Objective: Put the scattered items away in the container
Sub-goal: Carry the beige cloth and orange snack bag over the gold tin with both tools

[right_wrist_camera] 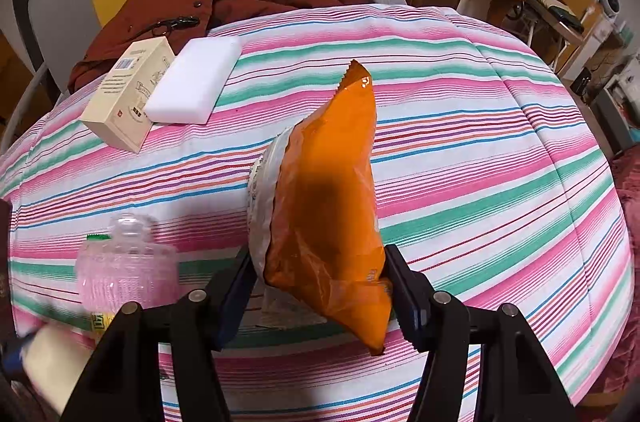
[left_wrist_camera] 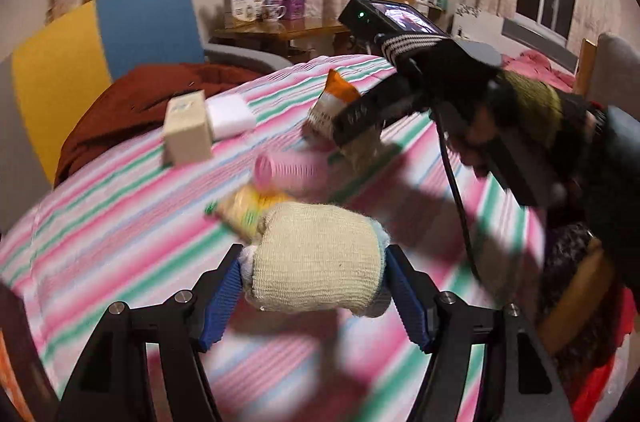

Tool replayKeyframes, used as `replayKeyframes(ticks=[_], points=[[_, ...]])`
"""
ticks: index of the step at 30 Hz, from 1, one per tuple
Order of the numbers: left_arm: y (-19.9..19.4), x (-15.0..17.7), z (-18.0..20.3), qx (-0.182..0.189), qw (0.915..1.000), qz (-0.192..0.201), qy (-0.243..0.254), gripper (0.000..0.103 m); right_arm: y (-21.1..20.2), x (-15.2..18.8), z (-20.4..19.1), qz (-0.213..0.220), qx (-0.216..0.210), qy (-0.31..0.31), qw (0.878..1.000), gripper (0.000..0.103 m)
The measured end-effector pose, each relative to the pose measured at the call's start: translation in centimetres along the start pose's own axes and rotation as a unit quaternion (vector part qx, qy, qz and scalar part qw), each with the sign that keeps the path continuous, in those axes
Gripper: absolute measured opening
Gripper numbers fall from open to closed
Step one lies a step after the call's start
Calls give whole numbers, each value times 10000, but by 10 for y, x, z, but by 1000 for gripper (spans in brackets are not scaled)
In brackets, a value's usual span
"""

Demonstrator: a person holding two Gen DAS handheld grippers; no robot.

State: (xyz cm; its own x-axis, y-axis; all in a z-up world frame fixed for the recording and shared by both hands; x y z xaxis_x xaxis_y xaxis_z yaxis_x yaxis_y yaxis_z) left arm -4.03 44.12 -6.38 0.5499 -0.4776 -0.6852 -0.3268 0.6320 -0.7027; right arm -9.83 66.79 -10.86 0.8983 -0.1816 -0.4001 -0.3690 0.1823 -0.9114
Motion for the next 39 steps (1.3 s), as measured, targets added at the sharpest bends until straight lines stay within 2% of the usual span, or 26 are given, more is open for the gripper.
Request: replayKeyframes(ticks=[9,13,21,26,31,39], points=[[-29,59,-30,-142,9980,-169,-591,70,-3,8,-5,56,56,53,10000,61],[-37,77,-32,-170,9980,-120,-589,70,-5,20,-12,24,72,87,9999,56],[-53,94,-38,-12,9977,9,-682,70,-20,48,-13,-10,173,585,9981,54],[-62,101,-41,64,9972,58,-740,70,-32,69,-29,-1,280,659,9974,54],[-74,110,-42,111,9971,125,-741,70,-48,99,-53,276,111,678,9973,54],[-108,121,-51,180,9953,406,-858,70,-73,143,-107,1105,-549,536,9909,53]])
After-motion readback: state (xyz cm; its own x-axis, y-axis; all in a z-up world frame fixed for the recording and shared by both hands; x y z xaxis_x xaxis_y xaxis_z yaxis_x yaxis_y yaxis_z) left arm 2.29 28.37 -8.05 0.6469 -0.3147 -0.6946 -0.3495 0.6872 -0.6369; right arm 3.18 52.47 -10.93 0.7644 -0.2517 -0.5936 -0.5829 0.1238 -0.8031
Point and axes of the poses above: each gripper's, at about its wrist camera, not at the fingertips, and y roughly the way its jaws point, z to its right, x to its underside, the point moved 6 cm from there along y, roughly the way its jaws point, and after that the axes turned 14 degrees about -y, right-handed, at the moved point
